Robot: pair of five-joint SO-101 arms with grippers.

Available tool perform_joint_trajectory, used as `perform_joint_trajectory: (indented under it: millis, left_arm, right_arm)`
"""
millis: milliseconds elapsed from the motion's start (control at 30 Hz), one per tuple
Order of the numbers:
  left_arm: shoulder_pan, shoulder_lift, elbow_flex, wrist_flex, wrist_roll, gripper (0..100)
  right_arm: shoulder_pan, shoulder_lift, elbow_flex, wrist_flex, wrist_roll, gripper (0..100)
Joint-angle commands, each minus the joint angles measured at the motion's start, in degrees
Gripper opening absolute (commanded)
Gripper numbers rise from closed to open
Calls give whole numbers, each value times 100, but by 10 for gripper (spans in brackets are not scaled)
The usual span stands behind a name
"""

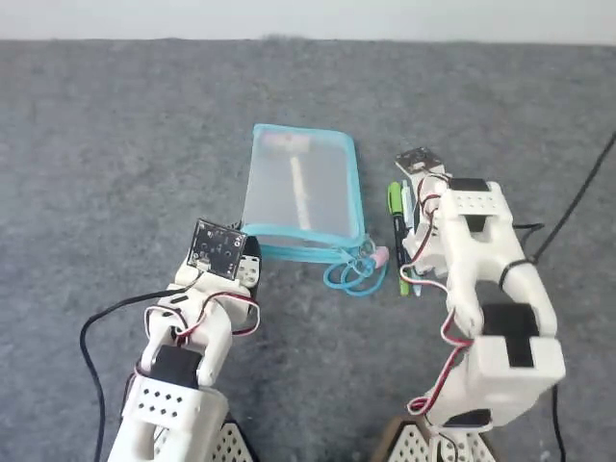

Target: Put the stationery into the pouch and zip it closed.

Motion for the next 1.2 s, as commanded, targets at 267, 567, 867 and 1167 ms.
perform_joint_trajectory:
  millis: [267, 567, 867, 1167]
  left_arm:
    - [0, -9, -303, -18, 79, 11]
    - [0, -9, -303, -26, 79, 11]
    - [9, -9, -295, -26, 79, 11]
    - [9, 0, -295, -26, 79, 11]
  right_arm:
    - [444, 312, -651, 189, -44, 15]
    - [391, -1982, -686, 1490, -132, 7]
    - [-1736, -4277, -686, 2809, -123, 7]
    - [-3327, -3512, -730, 2826, -132, 7]
